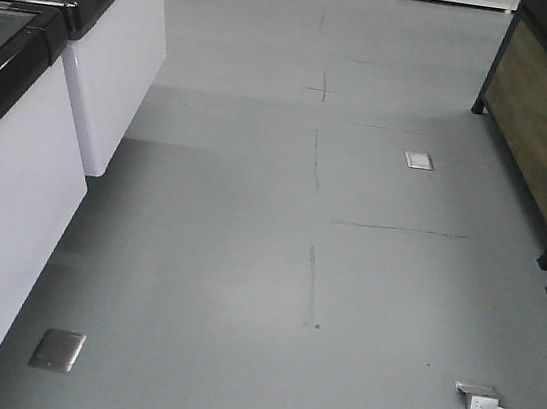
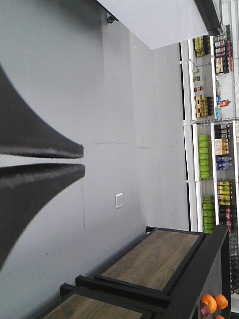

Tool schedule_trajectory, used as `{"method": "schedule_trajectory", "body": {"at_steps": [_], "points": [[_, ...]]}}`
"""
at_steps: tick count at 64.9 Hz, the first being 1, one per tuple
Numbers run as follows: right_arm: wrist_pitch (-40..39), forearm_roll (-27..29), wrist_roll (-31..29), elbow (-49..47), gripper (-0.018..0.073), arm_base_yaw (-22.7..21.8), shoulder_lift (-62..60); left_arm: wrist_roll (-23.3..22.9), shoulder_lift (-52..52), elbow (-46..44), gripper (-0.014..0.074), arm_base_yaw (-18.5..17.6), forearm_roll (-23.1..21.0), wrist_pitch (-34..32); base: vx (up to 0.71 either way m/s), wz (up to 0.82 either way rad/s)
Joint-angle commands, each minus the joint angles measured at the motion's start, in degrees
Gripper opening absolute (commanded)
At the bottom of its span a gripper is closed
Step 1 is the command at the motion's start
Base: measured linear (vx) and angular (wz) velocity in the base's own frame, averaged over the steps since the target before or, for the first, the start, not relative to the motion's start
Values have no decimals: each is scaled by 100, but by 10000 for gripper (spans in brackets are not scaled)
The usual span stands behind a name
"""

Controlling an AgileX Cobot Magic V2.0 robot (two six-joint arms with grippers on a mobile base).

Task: Left arm holds basket, right arm returns cookies

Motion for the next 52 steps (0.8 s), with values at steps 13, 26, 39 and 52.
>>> {"method": "schedule_trajectory", "body": {"at_steps": [13, 26, 39, 52], "points": [[-406, -60, -17, 103, -6, -44, -75, 325, 17, -1821, 0, -40, 620, 1094, 0, 0], [-406, -60, -17, 103, -6, -44, -75, 325, 692, -3363, 0, -40, 770, 2528, 0, 0], [-406, -60, -17, 103, -6, -44, -75, 325, 1834, -4675, 4, -40, 900, 3342, 0, 0], [-406, -60, -17, 103, -6, -44, -75, 325, 3106, -5460, 8, -40, 1011, 3592, 0, 0]]}}
